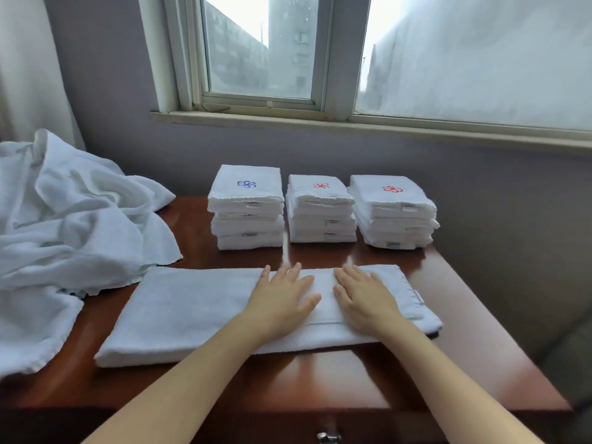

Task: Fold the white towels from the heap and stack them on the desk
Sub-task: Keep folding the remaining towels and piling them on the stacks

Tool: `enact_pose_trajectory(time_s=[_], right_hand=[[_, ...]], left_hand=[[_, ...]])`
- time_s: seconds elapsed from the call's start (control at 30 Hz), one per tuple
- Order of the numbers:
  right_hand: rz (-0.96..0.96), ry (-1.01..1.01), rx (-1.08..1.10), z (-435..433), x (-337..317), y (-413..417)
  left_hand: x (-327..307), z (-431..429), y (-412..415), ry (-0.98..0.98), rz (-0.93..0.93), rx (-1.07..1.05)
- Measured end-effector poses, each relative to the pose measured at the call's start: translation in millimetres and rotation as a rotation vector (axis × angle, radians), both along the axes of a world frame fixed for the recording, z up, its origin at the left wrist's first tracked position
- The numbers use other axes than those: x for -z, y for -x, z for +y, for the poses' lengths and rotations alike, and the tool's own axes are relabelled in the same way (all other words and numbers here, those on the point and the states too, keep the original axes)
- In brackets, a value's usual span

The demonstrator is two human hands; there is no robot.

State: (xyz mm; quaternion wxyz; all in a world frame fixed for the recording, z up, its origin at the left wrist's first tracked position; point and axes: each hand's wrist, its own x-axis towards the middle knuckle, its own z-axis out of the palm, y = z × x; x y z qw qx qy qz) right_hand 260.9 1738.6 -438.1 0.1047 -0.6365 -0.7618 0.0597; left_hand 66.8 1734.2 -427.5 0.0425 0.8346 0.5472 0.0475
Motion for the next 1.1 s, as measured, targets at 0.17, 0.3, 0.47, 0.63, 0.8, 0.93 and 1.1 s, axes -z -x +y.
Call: enact_pose_trajectory(time_s=[0.17,0.3,0.47,0.63,0.8,0.93,1.1], right_hand=[[-0.038,0.038,0.234,-0.7,-2.4,-53.0],[0.054,-0.008,0.309,-1.6,0.2,-68.0],[0.145,-0.165,0.255,-6.3,-4.0,-65.8],[0.124,0.064,0.403,-0.7,-24.4,-78.4],[0.769,0.115,0.308,1.7,-49.6,-80.1],[1.167,0.09,0.139,-8.3,-76.0,-50.9],[1.257,0.085,-0.203,-28.6,-100.5,8.0]], left_hand=[[5.7,9.8,-52.0,-0.001,-0.01,0.119],[19.4,10.3,-62.8,-0.029,-0.016,0.123],[21.4,12.1,-61.6,-0.051,-0.014,0.131],[18.9,8.4,-61.8,-0.036,-0.061,0.124],[-2.3,2.9,-65.6,0.173,-0.6,0.107],[-46.0,-2.3,-74.6,0.552,-1.054,0.008],[-86.6,-2.7,-28.6,0.589,-1.243,-0.083]])
